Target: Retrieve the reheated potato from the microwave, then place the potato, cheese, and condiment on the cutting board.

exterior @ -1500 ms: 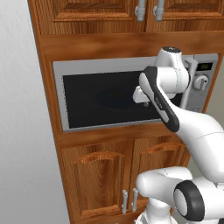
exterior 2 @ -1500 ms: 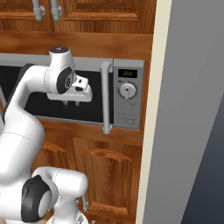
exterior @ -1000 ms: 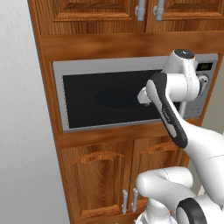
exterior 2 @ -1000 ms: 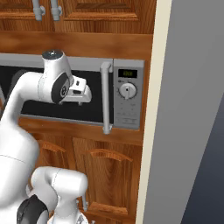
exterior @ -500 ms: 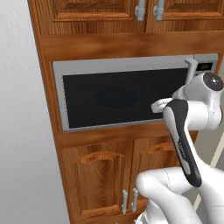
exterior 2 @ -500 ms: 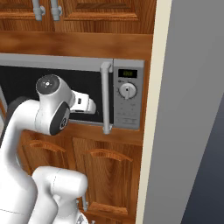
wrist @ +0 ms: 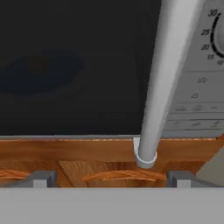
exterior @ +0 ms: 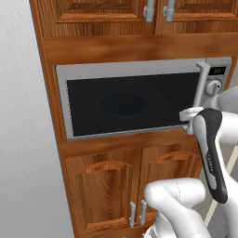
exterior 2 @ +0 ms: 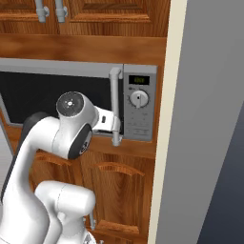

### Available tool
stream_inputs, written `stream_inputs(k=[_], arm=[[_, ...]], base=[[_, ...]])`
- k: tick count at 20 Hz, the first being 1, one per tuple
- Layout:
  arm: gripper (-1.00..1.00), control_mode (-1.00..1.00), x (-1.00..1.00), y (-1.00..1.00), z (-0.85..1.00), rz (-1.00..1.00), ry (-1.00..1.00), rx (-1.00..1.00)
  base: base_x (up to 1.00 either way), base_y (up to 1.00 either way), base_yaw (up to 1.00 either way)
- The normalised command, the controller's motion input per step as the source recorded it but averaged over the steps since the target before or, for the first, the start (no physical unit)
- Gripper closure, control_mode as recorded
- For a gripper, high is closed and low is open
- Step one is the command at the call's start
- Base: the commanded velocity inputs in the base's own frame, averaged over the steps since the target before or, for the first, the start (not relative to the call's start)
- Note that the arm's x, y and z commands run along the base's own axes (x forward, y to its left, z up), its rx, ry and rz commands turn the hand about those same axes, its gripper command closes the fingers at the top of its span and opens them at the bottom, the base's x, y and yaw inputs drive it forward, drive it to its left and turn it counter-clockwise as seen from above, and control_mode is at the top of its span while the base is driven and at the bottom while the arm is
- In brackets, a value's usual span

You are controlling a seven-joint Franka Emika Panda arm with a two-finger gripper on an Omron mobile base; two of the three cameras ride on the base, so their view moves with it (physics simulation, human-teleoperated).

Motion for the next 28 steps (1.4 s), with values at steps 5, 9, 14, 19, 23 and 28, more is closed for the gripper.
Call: stream_inputs(k=[5,9,14,19,23,28], arm=[[-1.00,-1.00,0.09,-0.45,0.03,0.00,-0.02,0.00],[-1.00,-1.00,0.39,-0.14,0.00,0.00,0.00,0.00],[-1.00,-1.00,0.49,-0.02,0.00,0.03,0.00,0.03],[-1.00,-1.00,0.44,-0.01,0.01,0.02,0.00,0.07],[-1.00,-1.00,0.44,-0.08,0.00,0.02,0.00,0.05],[-1.00,-1.00,0.47,-0.01,0.00,0.00,0.00,0.01]], base=[[0.00,0.00,0.00],[0.00,0.00,0.00],[0.00,0.00,0.00],[0.00,0.00,0.00],[0.00,0.00,0.00],[0.00,0.00,0.00]])
